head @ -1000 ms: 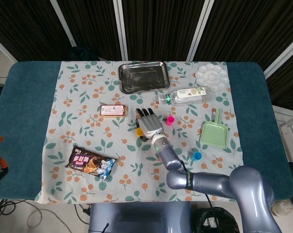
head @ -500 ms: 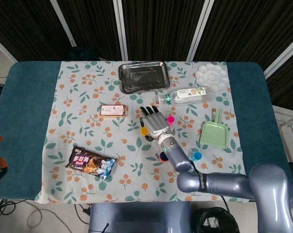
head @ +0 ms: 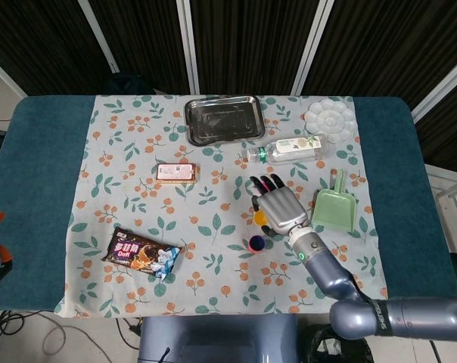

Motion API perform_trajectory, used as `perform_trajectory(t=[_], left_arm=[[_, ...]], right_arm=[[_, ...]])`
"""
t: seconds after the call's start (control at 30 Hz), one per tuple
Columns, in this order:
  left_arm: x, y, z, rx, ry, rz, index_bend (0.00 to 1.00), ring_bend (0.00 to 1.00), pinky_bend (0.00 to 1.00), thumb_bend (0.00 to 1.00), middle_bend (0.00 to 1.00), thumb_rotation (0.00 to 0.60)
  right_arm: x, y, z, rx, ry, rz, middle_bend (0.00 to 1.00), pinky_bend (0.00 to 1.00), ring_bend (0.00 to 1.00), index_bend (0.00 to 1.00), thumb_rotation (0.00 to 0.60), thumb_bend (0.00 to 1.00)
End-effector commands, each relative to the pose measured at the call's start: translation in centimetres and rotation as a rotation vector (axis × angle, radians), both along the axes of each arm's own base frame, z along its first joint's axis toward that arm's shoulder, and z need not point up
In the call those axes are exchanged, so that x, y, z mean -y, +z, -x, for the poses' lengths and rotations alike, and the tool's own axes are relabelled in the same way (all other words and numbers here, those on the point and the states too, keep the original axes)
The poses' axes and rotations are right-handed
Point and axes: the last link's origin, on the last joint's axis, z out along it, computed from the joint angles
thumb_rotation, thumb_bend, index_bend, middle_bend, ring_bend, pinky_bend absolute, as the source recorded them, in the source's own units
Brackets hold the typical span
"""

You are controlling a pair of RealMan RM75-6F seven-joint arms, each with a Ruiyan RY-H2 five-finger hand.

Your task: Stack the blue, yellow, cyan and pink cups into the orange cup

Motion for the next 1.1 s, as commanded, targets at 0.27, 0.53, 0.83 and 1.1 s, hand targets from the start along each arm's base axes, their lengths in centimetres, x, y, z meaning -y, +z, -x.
perform_trajectory(t=[0.27, 0.53, 0.83, 1.1], left_arm=[[0.0, -0.2, -0.1, -0.006, -0.004, 0.012, 0.18, 0.01, 0.05, 0.68, 0.10, 0.600], [0.0, -0.3, -0.1, -0.004, -0.006, 0.015, 0.18, 0.01, 0.05, 0.68, 0.10, 0.600], [0.0, -0.2, -0.1, -0.001, -0.004, 0.012, 0.18, 0.01, 0.05, 0.68, 0.10, 0.600], [-0.1, -0.1, 0.0, 0.000, -0.002, 0.008, 0.18, 0.01, 0.05, 0.68, 0.10, 0.600]], right_arm=[[-2.8, 0.8, 2.8, -0.005, -0.004, -0.008, 0.00, 0.07, 0.02, 0.50, 0.600, 0.39], [-3.6, -0.5, 2.7, 0.024, -0.003, -0.040, 0.00, 0.08, 0.02, 0.51, 0.600, 0.39], [-3.8, -2.4, 2.2, 0.033, 0.000, -0.072, 0.00, 0.08, 0.02, 0.51, 0.600, 0.39], [-3.3, -3.4, 2.1, 0.029, -0.011, -0.077, 0.00, 0.08, 0.02, 0.51, 0.600, 0.39]])
